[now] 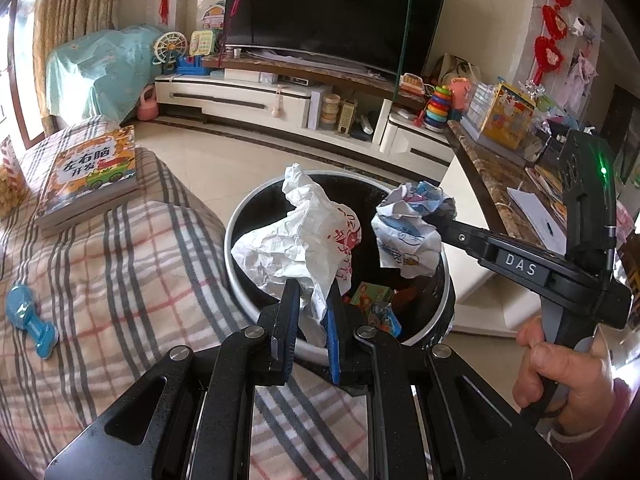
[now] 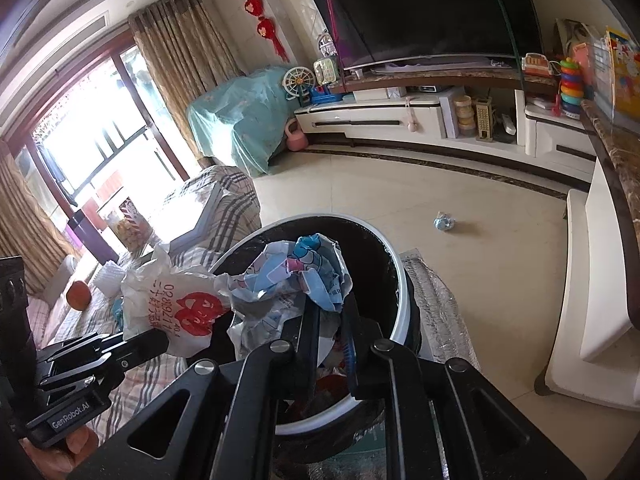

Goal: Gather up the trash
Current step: 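Carry both bags over the white bin and open both tools to drop them, then move both open tools back over the bed toward the white foam block and blue toy, then grasp the white foam net with the left tool while the right tool grasps the blue toy, then lift the foam net and blue toy and carry both over the white bin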

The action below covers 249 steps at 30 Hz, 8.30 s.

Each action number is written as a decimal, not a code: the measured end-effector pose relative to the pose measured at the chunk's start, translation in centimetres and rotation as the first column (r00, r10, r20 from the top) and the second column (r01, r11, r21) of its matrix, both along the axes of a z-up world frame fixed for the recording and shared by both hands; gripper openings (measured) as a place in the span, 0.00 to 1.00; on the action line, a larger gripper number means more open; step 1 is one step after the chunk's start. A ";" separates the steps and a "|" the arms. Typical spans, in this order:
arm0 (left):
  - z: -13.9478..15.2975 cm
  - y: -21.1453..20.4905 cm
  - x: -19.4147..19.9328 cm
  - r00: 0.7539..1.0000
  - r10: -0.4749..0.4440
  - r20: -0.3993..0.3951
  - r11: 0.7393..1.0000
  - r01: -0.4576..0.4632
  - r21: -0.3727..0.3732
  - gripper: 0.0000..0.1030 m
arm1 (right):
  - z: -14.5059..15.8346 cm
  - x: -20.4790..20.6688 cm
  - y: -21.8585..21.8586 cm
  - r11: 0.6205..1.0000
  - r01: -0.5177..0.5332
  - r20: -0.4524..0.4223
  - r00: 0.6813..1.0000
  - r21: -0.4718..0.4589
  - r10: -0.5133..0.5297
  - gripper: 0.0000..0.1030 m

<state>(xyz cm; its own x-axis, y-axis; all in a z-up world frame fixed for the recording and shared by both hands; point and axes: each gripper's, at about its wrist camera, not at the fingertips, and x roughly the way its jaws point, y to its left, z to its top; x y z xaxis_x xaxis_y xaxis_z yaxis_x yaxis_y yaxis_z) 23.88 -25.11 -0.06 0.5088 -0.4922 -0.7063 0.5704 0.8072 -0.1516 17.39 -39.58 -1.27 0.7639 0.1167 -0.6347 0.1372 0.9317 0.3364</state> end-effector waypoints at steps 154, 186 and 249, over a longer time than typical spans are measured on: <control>-4.9 29.0 -5.2 0.859 0.506 -0.077 0.861 -0.508 -0.019 0.57 | -3.8 0.5 25.1 0.924 -0.368 -0.061 0.930 -0.108 0.363 0.66; -5.8 27.8 -3.4 0.899 0.437 -0.003 0.898 -0.437 0.048 0.21 | -4.9 2.2 26.4 0.928 -0.337 -0.104 0.941 -0.160 0.323 0.32; -2.3 18.0 -11.7 0.940 0.336 0.061 0.942 -0.335 -0.017 0.19 | -0.8 -8.7 17.2 0.958 -0.286 0.108 0.952 -0.028 0.288 0.31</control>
